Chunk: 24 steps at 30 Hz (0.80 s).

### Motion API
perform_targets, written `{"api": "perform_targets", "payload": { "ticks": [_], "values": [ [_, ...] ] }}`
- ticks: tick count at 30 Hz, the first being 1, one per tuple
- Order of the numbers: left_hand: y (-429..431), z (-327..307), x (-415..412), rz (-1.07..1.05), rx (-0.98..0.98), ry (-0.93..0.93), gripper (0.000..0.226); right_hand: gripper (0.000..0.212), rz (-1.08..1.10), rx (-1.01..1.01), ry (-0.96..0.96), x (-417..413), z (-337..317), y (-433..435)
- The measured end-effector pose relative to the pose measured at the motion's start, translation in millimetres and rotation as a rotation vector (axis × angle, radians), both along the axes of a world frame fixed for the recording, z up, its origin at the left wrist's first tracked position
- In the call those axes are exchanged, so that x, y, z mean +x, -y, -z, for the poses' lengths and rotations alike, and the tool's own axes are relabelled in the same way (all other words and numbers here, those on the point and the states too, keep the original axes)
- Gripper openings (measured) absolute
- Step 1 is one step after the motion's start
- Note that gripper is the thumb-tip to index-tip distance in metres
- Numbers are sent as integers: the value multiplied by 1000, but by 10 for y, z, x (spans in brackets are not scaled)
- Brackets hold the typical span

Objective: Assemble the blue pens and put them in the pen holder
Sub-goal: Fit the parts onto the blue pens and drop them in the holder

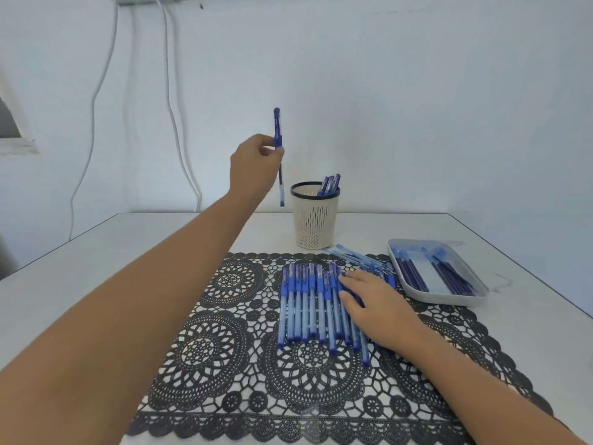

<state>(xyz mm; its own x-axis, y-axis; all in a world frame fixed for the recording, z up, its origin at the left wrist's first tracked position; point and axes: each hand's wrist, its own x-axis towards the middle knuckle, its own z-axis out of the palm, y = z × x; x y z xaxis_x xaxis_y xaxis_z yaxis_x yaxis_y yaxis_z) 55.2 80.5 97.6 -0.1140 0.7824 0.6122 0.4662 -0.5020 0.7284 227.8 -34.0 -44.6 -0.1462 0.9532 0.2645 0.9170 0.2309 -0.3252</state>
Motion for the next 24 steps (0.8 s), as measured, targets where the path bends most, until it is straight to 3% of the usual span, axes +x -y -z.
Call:
{"api": "perform_targets", "payload": {
  "ticks": [4, 13, 18, 24],
  "values": [
    [-308, -143, 322, -48, 24, 2, 19, 45, -16, 19, -6, 14, -7, -13],
    [-584, 315, 612, -99, -247, -362, 19, 45, -30, 26, -16, 38, -17, -22],
    [-486, 422, 412, -67, -178, -319, 29, 45, -23, 7, -7, 43, -16, -25],
    [56, 628, 11, 10, -171, -365, 20, 45, -16, -7, 10, 30, -29, -21]
  ]
}}
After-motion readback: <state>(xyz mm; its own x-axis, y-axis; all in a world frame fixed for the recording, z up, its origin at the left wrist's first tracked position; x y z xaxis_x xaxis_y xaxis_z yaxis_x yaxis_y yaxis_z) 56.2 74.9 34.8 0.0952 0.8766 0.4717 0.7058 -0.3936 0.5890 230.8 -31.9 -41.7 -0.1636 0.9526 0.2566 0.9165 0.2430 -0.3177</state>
